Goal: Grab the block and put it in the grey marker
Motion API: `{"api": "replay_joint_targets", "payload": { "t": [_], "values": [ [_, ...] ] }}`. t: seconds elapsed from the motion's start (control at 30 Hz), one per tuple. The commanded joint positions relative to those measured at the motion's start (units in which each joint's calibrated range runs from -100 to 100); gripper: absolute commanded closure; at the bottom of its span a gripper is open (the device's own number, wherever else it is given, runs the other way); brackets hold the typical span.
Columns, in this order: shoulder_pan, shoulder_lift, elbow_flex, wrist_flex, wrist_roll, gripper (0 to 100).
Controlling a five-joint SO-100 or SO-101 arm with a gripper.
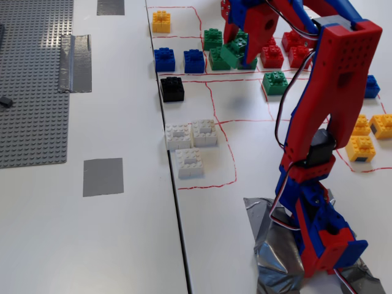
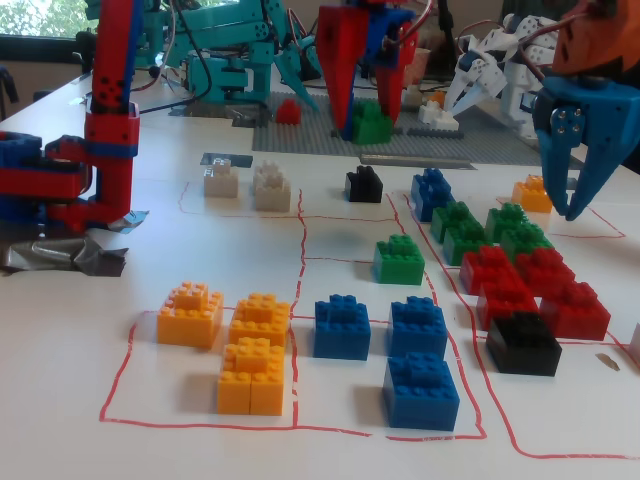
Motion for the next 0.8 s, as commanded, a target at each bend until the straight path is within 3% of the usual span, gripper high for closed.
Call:
{"api": "replay_joint_targets", "payload": {
  "t": [0.0, 0.77],
  "values": [
    [-3.7, -5.8, -6.1, 1.8, -0.8, 100],
    [-31.7, -5.9, -6.1, 3.9, -3.8, 100]
  ]
}}
